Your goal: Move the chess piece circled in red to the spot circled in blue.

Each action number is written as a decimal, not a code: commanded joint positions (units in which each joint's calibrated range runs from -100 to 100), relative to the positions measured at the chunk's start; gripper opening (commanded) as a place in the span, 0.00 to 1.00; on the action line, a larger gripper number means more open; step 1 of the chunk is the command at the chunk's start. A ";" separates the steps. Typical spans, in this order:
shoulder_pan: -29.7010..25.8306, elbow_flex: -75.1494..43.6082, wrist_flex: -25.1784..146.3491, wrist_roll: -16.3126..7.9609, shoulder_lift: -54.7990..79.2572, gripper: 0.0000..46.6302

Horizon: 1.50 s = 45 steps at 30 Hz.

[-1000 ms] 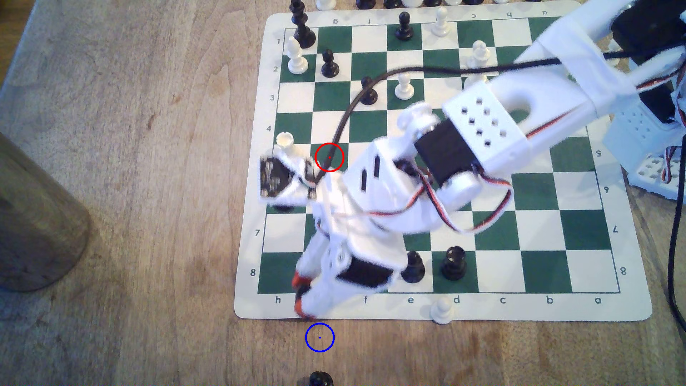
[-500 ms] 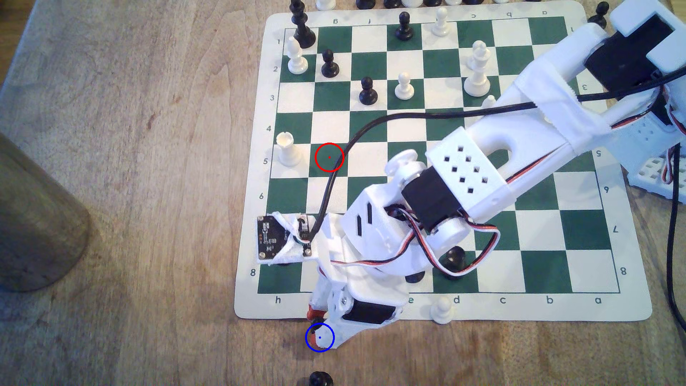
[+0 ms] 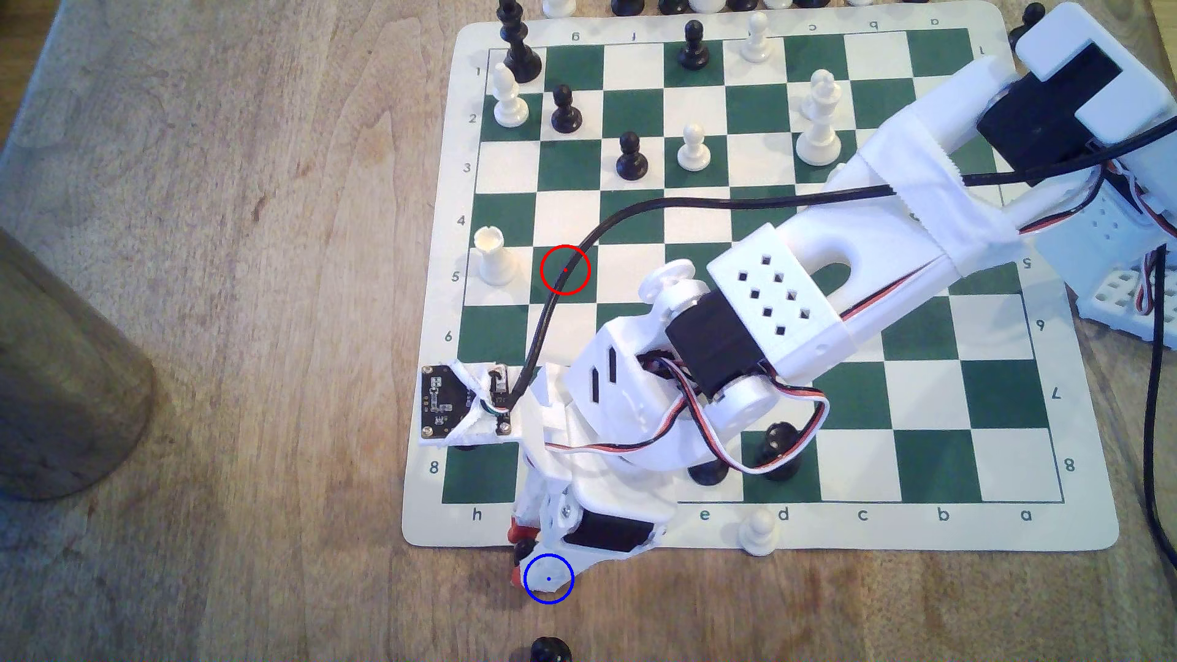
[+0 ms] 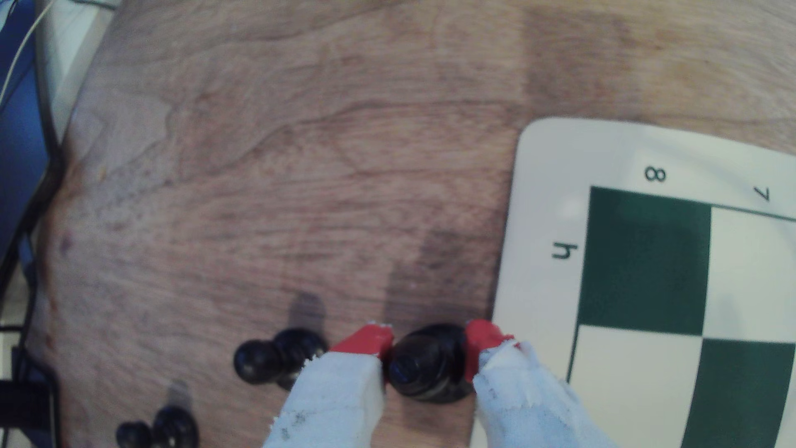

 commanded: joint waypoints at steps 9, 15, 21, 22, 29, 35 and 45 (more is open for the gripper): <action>0.36 -4.26 2.76 -0.29 -2.86 0.22; 0.98 -3.71 2.76 -1.17 -4.04 0.47; 2.39 -1.54 4.23 -1.07 -8.03 0.53; 2.55 -0.90 4.81 -1.03 -8.88 0.54; 1.30 4.81 8.66 -1.03 -16.18 0.55; -0.97 9.25 10.38 -1.22 -21.28 0.54; -0.74 30.56 10.21 -0.39 -39.27 0.54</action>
